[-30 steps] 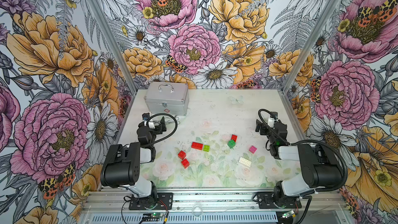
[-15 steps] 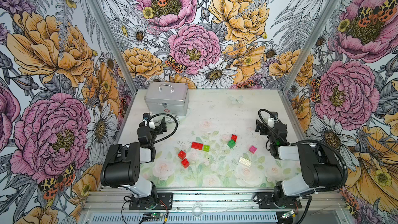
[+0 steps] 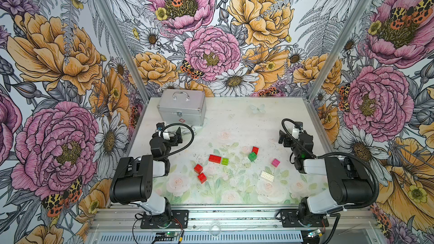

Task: Assemble the letter r with lego
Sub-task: Adjust the lego brick at the center of the board.

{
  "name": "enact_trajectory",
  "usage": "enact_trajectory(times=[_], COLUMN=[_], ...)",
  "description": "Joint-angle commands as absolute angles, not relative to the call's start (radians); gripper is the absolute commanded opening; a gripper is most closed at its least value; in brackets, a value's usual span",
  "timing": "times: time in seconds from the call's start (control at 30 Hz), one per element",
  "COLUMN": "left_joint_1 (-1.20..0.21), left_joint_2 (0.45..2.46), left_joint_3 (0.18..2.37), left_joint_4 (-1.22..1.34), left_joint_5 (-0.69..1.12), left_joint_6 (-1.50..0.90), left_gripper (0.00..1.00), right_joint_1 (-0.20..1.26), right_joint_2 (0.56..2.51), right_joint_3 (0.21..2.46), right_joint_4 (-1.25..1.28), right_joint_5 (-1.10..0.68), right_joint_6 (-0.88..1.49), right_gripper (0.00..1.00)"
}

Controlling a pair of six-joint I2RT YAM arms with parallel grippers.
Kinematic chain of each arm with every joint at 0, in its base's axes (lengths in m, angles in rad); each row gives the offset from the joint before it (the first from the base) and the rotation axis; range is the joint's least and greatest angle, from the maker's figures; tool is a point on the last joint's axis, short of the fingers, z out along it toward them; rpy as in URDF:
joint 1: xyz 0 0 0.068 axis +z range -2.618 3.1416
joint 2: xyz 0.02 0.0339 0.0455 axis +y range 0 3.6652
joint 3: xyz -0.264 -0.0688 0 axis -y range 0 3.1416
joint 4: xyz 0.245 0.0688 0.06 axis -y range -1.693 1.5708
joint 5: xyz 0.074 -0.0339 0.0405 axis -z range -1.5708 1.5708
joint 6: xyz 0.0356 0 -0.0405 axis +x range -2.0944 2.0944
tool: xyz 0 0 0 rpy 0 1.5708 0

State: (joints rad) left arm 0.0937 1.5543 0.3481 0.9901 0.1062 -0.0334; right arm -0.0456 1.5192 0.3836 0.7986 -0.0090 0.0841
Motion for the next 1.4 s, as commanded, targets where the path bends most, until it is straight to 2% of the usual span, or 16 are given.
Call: enact_trajectory(times=[0.0, 0.07, 0.13, 0.27, 0.33, 0.5, 0.7, 0.77, 0.9, 1.1, 1.2, 1.37], left_joint_1=[0.086, 0.085, 0.087, 0.082, 0.068, -0.026, -0.263, -0.349, -0.510, -0.739, -0.801, -0.813], left_joint_2=[1.562, 1.562, 1.559, 1.458, 1.405, 1.260, 1.114, 1.082, 1.021, 0.982, 0.988, 0.961], left_joint_3=[0.366, 0.363, 0.362, 0.411, 0.451, 0.477, 0.505, 0.517, 0.539, 0.589, 0.628, 0.650], left_joint_4=[0.980, 0.987, 0.990, 0.812, 0.697, 0.525, 0.366, 0.311, 0.190, 0.001, -0.128, -0.264], left_joint_5=[0.115, 0.117, 0.131, 0.122, 0.103, -0.040, -0.198, -0.253, -0.368, -0.487, -0.503, -0.471], left_joint_6=[-0.015, -0.015, -0.012, -0.009, 0.002, -0.004, -0.063, -0.095, -0.165, -0.217, -0.251, -0.308], left_gripper=[0.99, 0.99, 0.99, 0.99, 0.99, 0.99, 0.99, 0.99, 0.99, 0.99, 0.98, 0.96], right_joint_1=[-0.041, -0.036, -0.025, -0.019, -0.016, -0.005, 0.063, 0.084, 0.153, 0.291, 0.355, 0.432], right_joint_2=[1.523, 1.481, 1.396, 1.231, 1.161, 1.002, 1.052, 1.089, 1.118, 1.140, 1.157, 1.233], right_joint_3=[0.410, 0.422, 0.464, 0.628, 0.690, 0.721, 0.832, 0.860, 0.850, 0.856, 0.860, 0.889], right_joint_4=[0.812, 0.755, 0.592, 0.081, -0.074, -0.318, -0.662, -0.721, -0.727, -0.729, -0.729, -0.724], right_joint_5=[0.041, 0.117, 0.247, 0.438, 0.463, 0.376, 0.467, 0.454, 0.399, 0.305, 0.280, 0.243], right_joint_6=[0.086, 0.108, 0.155, 0.382, 0.477, 0.581, 0.642, 0.644, 0.658, 0.679, 0.698, 0.746], right_gripper=[1.00, 1.00, 1.00, 1.00, 1.00, 1.00, 1.00, 0.99, 0.85, 0.79, 0.78, 0.78])
